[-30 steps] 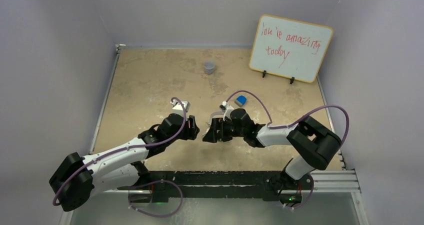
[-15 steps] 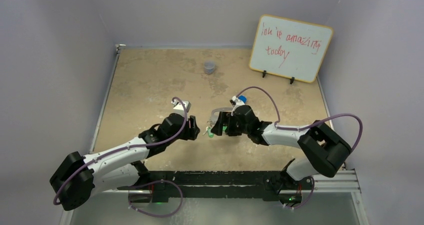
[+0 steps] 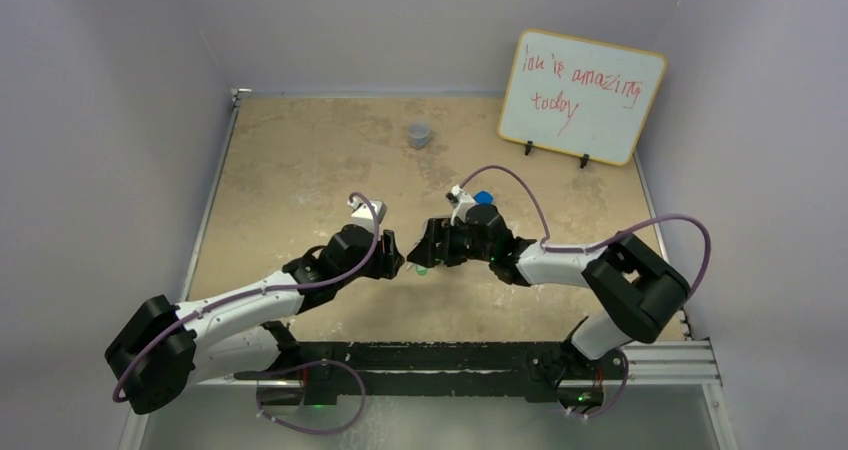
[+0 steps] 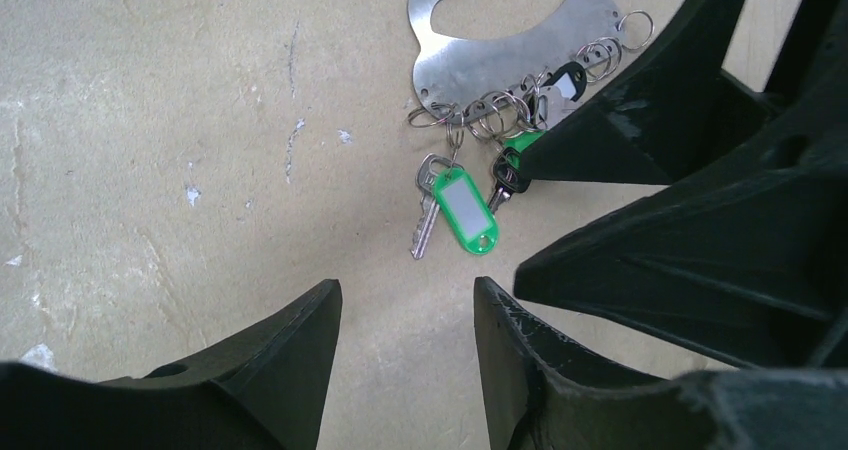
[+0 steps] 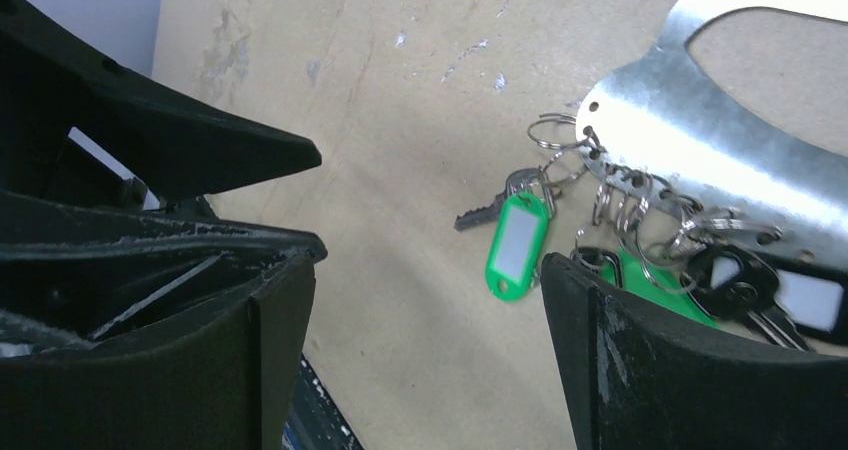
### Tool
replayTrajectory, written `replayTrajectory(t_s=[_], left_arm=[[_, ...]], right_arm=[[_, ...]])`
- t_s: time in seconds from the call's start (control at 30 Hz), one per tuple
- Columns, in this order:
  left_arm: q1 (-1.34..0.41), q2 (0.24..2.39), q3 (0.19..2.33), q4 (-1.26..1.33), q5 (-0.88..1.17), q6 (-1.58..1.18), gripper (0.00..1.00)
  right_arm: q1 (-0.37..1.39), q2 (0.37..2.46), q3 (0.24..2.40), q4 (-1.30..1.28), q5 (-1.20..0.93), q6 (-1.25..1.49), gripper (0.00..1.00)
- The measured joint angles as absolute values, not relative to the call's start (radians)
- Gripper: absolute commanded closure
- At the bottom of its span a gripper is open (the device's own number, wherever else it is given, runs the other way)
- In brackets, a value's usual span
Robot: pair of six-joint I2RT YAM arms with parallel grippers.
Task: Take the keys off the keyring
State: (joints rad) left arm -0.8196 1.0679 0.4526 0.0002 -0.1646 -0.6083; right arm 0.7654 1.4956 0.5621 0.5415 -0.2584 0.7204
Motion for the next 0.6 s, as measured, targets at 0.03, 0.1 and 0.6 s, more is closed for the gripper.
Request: replayTrajectory(t_s=[0.03,0.1,0.6], left_arm=[[-0.82,1.07,0.453,0.003,-0.164,-0.608,0.51],[-0.82,1.07,0.453,0.006,-0.164,-0.608,0.51],[-0.819,1.07,0.456,0.004,-0.191,-0.608,0.51]], right_arm=[[0.765,1.52,0.571,0.556,-0.269,0.723,0.15],[0.765,1.562,0.585,0.585,-0.289,0.732,0.15],[0.765,1.615,0.591,0.566,-0.313,0.766,0.13]])
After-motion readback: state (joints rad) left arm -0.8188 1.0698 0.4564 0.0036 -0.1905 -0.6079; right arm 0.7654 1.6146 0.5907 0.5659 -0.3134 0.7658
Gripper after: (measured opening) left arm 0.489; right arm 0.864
